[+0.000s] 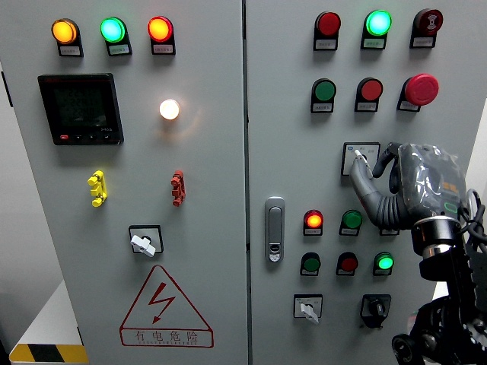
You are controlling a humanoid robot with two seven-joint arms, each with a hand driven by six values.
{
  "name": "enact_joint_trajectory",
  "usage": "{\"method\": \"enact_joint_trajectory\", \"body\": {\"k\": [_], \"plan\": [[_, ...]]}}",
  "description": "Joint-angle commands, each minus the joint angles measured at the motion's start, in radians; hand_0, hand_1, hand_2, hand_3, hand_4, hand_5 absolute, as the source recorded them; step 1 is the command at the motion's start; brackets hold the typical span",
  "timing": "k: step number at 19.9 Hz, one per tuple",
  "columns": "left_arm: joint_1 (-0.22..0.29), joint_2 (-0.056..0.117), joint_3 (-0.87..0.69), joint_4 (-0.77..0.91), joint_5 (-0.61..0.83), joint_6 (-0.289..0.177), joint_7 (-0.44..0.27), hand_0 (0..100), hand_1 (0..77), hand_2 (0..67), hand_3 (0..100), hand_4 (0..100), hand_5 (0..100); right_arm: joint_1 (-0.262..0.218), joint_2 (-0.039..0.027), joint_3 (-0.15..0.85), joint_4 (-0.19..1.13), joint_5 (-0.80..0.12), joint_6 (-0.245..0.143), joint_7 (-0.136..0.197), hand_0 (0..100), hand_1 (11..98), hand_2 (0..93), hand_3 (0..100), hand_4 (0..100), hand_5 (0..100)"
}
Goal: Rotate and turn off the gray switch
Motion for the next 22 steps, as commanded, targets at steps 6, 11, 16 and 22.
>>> {"method": "enact_joint_trajectory", "body": {"k": [6,11,16,22], "plan": [[0.0,0.0,0.0,0.0,0.0,0.0,-0.001,0,0.0,13.1,18,10,12,0.001,0.0,-0.001,0.002,0.0,-0.002,-0.002,62,34.4,71.3,100,93,100],[0.0,0.0,0.0,0.0,0.0,0.0,-0.001,0,0.0,13.2,18,10,12,0.001,0.0,-0.001,0.002,0.0,-0.002,-0.002,64,34.1,71.4,100,93,100],[0.0,0.0,0.0,0.0,0.0,0.0,0.001,0,0.0,13.1,18,10,12,0.0,0.0,-0.001,0.005,0.0,-0.005,-0.002,65,33.6,71.4,100,93,100],[0.0,0.0,0.0,0.0,0.0,0.0,0.001,0,0.0,13.2,18,10,12,-0.012,0.0016,-0.005,0.043,-0.001,-0.01,0.001,64,25.0,60.4,98,79,100]]}}
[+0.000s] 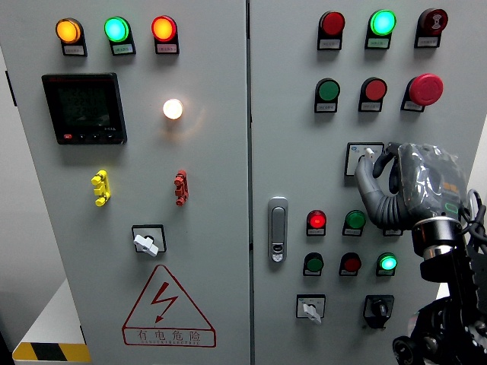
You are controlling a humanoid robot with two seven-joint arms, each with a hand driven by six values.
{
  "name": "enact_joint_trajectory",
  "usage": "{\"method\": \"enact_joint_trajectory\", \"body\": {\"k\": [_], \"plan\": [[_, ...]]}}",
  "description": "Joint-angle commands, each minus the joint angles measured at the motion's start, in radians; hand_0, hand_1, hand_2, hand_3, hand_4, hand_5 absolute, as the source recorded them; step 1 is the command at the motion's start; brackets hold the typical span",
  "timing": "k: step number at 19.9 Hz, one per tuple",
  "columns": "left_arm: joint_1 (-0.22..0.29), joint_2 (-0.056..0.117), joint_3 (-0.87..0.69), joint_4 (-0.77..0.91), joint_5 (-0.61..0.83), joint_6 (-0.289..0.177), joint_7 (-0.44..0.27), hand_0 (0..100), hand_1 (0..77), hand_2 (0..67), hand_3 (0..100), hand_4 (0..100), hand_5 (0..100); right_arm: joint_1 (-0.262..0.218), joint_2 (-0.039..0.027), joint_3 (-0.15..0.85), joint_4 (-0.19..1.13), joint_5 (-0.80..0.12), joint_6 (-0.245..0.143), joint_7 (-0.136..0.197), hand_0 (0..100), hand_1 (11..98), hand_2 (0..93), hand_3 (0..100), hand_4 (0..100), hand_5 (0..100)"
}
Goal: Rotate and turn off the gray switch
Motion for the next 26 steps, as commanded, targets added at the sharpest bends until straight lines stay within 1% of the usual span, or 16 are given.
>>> {"method": "enact_joint_trajectory", "body": {"k": [1,2,3,6,7,9,10,11,15,16,17,18,22,23,25,26], "plan": [[0.0,0.0,0.0,0.0,0.0,0.0,-0.001,0,0.0,13.2,18,10,12,-0.01,0.0029,-0.007,0.023,0.0,-0.002,0.003,60,26.4,55.2,91,78,100],[0.0,0.0,0.0,0.0,0.0,0.0,0.0,0,0.0,13.2,18,10,12,-0.017,0.0029,-0.009,0.04,0.0,-0.002,0.003,59,26.6,54.8,91,78,100],[0.0,0.0,0.0,0.0,0.0,0.0,0.0,0,0.0,13.2,18,10,12,-0.024,0.0029,-0.009,0.051,0.0,-0.002,0.003,57,27.7,52.5,86,76,100],[0.0,0.0,0.0,0.0,0.0,0.0,0.0,0,0.0,13.2,18,10,12,-0.05,0.0044,-0.009,0.086,-0.002,-0.002,0.003,53,29.7,49.5,81,70,98],[0.0,0.0,0.0,0.0,0.0,0.0,-0.001,0,0.0,13.2,18,10,12,-0.057,0.0044,-0.009,0.098,-0.002,-0.002,0.003,51,30.5,46.7,76,64,95],[0.0,0.0,0.0,0.0,0.0,0.0,0.0,0,0.0,13.1,18,10,12,-0.082,0.0044,-0.007,0.139,0.0,-0.002,0.004,50,31.6,43.1,70,59,92],[0.0,0.0,0.0,0.0,0.0,0.0,0.0,0,0.0,13.1,18,10,12,-0.096,0.0044,-0.006,0.158,0.0,-0.002,0.003,49,32.9,37.7,62,52,87],[0.0,0.0,0.0,0.0,0.0,0.0,0.0,0,0.0,13.1,18,10,12,-0.112,0.0029,-0.007,0.176,0.0,-0.002,0.004,49,33.3,36.6,61,50,85],[0.0,0.0,0.0,0.0,0.0,0.0,0.0,0,0.0,13.1,18,10,12,-0.149,0.0029,-0.007,0.241,0.003,-0.002,0.012,46,35.9,29.4,48,37,71],[0.0,0.0,0.0,0.0,0.0,0.0,-0.001,0,0.0,13.1,18,10,12,-0.165,0.0029,-0.009,0.267,0.003,-0.001,0.018,45,37.1,28.3,45,34,65],[0.0,0.0,0.0,0.0,0.0,0.0,0.0,0,0.0,13.1,18,10,12,-0.178,0.0029,-0.011,0.284,0.003,0.001,0.023,45,37.3,28.1,44,32,62],[0.0,0.0,0.0,0.0,0.0,0.0,-0.001,0,0.0,13.1,18,10,12,-0.189,0.0014,-0.011,0.3,0.001,0.001,0.033,44,38.4,27.1,41,29,58],[0.0,0.0,0.0,0.0,0.0,0.0,0.0,0,0.0,13.1,18,10,12,-0.228,0.0014,-0.009,0.357,0.001,0.004,0.069,41,41.4,24.0,33,20,44],[0.0,0.0,0.0,0.0,0.0,0.0,0.0,0,0.0,13.1,18,10,12,-0.244,0.0014,-0.009,0.376,0.0,0.004,0.073,41,41.7,22.9,32,19,41],[0.0,0.0,0.0,0.0,0.0,0.0,0.0,0,0.0,13.2,18,10,12,-0.263,0.0014,-0.009,0.396,-0.002,0.002,0.078,40,42.8,21.4,30,16,38],[0.0,0.0,0.0,0.0,0.0,0.0,0.0,0,0.0,13.2,18,10,12,-0.266,0.0014,-0.009,0.406,-0.014,-0.002,0.098,40,43.0,20.7,29,15,37]]}}
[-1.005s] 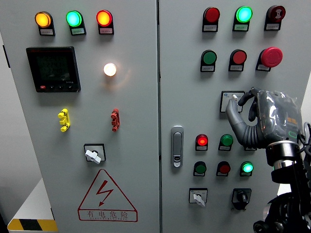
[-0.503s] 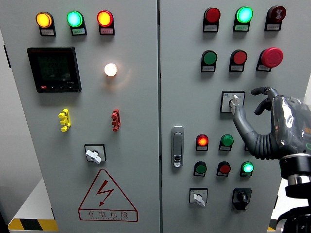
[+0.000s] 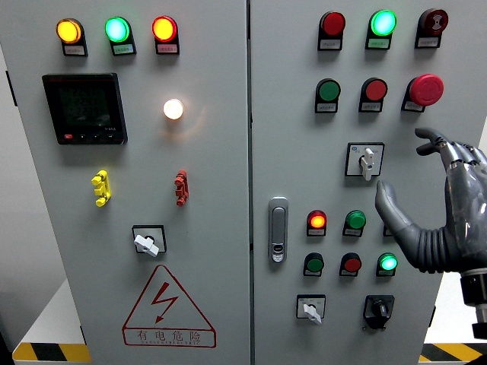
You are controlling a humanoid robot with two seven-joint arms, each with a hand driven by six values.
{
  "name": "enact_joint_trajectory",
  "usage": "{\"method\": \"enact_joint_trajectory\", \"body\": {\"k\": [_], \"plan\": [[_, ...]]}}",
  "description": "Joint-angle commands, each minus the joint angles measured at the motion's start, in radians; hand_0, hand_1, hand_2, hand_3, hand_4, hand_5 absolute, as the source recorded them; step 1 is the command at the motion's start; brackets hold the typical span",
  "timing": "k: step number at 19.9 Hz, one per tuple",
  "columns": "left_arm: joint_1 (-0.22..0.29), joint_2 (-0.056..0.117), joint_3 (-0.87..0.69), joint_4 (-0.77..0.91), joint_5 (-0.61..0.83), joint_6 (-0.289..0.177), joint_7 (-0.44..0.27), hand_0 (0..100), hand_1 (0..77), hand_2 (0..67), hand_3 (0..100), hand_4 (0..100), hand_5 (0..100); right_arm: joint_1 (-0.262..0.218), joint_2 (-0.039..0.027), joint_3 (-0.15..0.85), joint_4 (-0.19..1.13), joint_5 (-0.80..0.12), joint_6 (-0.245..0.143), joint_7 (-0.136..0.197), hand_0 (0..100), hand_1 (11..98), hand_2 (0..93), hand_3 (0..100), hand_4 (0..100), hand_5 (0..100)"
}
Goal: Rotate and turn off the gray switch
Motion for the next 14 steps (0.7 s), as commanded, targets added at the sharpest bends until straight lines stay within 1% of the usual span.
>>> {"method": "enact_joint_trajectory", "body": {"k": [1,3,5,8,11,12,14], "plan": [[0.0,0.0,0.0,0.0,0.0,0.0,0.0,0,0.0,13.2,18,10,12,-0.023,-0.0014,0.003,0.03,-0.042,-0.009,0.043,40,43.2,19.7,27,13,35],[0.0,0.0,0.0,0.0,0.0,0.0,0.0,0,0.0,13.2,18,10,12,-0.043,-0.0014,0.011,0.05,-0.058,-0.012,0.077,39,43.8,18.4,26,12,34],[0.0,0.0,0.0,0.0,0.0,0.0,-0.001,0,0.0,13.2,18,10,12,-0.06,-0.0014,0.012,0.063,-0.059,-0.02,0.077,40,44.3,17.4,24,12,33],[0.0,0.0,0.0,0.0,0.0,0.0,0.0,0,0.0,13.2,18,10,12,-0.077,-0.0014,0.014,0.07,-0.061,-0.047,0.079,41,45.0,15.7,23,12,32],[0.0,0.0,0.0,0.0,0.0,0.0,0.0,0,0.0,13.2,18,10,12,-0.097,-0.003,0.017,0.094,-0.062,-0.05,0.087,41,45.3,15.1,22,12,31],[0.0,0.0,0.0,0.0,0.0,0.0,0.0,0,0.0,13.2,18,10,12,-0.1,-0.003,0.024,0.105,-0.064,-0.049,0.109,42,45.6,14.5,21,12,30],[0.0,0.0,0.0,0.0,0.0,0.0,-0.001,0,0.0,13.2,18,10,12,-0.12,-0.003,0.038,0.122,-0.065,-0.047,0.123,42,45.9,14.0,20,12,29]]}}
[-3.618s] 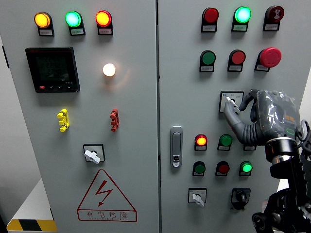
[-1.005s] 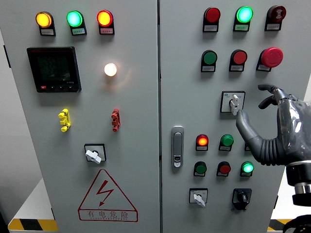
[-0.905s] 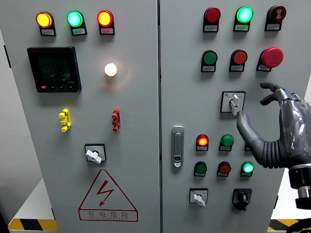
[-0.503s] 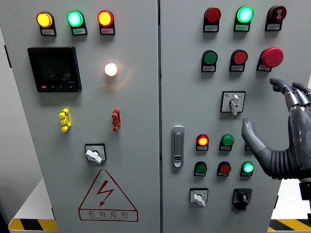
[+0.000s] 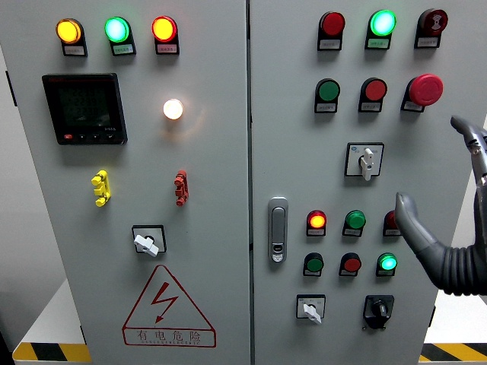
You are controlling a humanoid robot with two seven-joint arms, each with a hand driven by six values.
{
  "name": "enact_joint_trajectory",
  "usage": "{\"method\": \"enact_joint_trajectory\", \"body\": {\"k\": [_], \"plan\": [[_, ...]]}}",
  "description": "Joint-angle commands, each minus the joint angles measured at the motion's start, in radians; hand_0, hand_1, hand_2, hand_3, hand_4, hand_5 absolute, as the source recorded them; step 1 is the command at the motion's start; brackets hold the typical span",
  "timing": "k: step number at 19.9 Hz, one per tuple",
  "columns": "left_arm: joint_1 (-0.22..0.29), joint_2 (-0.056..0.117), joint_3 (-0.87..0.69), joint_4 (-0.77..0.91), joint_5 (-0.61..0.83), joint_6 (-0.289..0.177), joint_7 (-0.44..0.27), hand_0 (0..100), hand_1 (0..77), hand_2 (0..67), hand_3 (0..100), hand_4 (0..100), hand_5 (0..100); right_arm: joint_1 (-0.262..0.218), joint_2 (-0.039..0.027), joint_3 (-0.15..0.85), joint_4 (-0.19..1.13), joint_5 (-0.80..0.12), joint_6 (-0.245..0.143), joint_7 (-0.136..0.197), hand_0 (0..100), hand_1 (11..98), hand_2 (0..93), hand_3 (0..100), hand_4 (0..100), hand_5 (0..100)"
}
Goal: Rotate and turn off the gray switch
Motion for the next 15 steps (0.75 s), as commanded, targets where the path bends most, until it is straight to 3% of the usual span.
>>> {"method": "enact_joint_trajectory", "body": {"k": [1,4,6,15], "plan": [[0.0,0.0,0.0,0.0,0.0,0.0,0.0,0,0.0,13.2,18,10,12,-0.019,0.0,0.012,0.016,-0.008,0.0,0.016,42,46.1,13.9,20,11,29],[0.0,0.0,0.0,0.0,0.0,0.0,0.0,0,0.0,13.2,18,10,12,-0.037,0.0015,0.04,0.017,-0.043,-0.003,0.063,42,46.3,13.9,20,11,29],[0.0,0.0,0.0,0.0,0.0,0.0,-0.001,0,0.0,13.2,18,10,12,-0.051,0.0,0.045,0.019,-0.049,-0.009,0.072,43,46.3,13.9,20,11,29],[0.0,0.0,0.0,0.0,0.0,0.0,0.0,0,0.0,13.2,18,10,12,-0.065,0.0,0.046,0.022,-0.065,-0.03,0.072,44,46.4,11.8,13,13,22]]}}
